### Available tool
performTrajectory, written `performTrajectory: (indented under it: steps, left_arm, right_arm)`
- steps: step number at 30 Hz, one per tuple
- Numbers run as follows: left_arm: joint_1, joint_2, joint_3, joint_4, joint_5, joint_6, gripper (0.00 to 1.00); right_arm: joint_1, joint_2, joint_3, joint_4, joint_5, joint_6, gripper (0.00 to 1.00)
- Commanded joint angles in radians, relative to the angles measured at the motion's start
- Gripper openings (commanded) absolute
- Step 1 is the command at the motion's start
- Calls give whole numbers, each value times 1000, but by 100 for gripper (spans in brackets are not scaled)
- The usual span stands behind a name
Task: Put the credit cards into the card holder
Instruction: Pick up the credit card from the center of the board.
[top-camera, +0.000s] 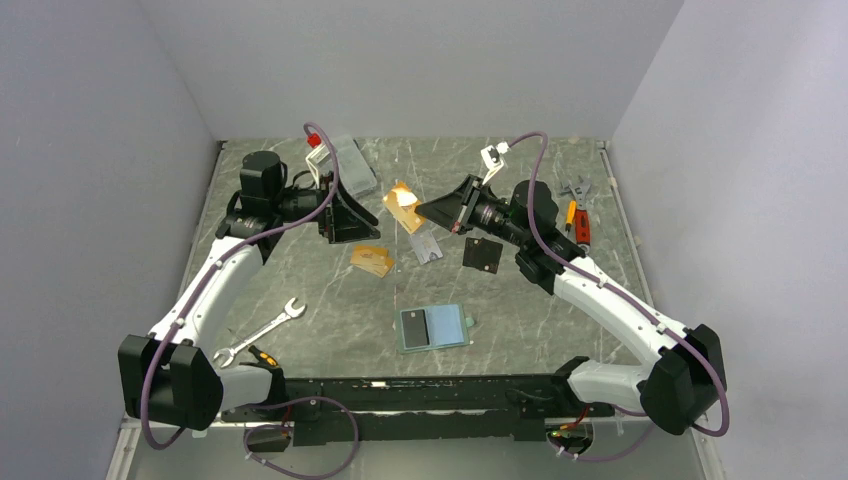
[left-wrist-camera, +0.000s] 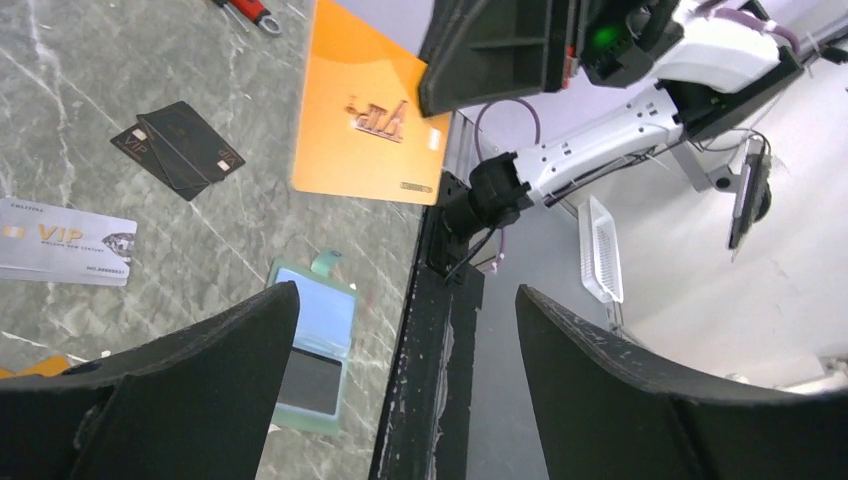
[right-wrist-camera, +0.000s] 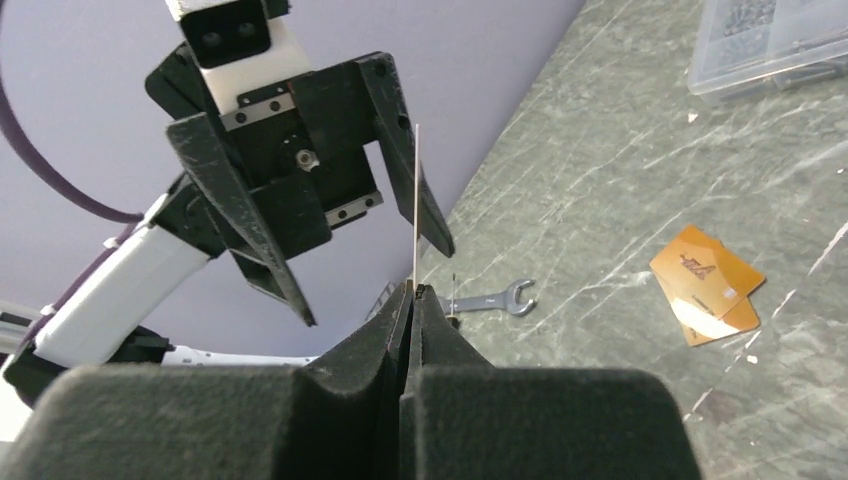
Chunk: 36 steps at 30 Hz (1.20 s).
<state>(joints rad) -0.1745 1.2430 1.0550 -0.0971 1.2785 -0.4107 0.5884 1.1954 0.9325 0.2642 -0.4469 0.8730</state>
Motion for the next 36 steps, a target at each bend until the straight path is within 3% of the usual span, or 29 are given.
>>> performTrajectory:
  steps: [1, 4, 8, 13, 22, 28, 34, 36]
  left_arm:
    - [-42, -28, 2, 137, -115, -133, 85]
    - [-68, -33, 15, 111, -154, -147, 89]
    - [-69, -21, -14, 212, -154, -253, 85]
    - [-64, -2, -48, 392, -121, -409, 63]
    - [-46, 6, -65, 607, -89, -590, 49]
    - [-25, 7, -75, 663, -82, -633, 33]
    - [-4, 17, -56, 645, -73, -637, 1]
    - [7, 24, -57, 665, -67, -658, 0]
  right_arm:
    - [-2, -48, -11, 161, 12, 69, 0]
    - [-1, -48, -39, 230, 10, 114, 0]
    - [9, -35, -54, 287, 29, 152, 0]
    - [60, -14, -49, 302, 104, 136, 0]
    - [124, 12, -56, 350, 206, 112, 0]
    - [141, 26, -60, 356, 217, 102, 0]
    - [158, 56, -52, 371, 175, 103, 0]
    - [158, 66, -56, 384, 147, 106, 0]
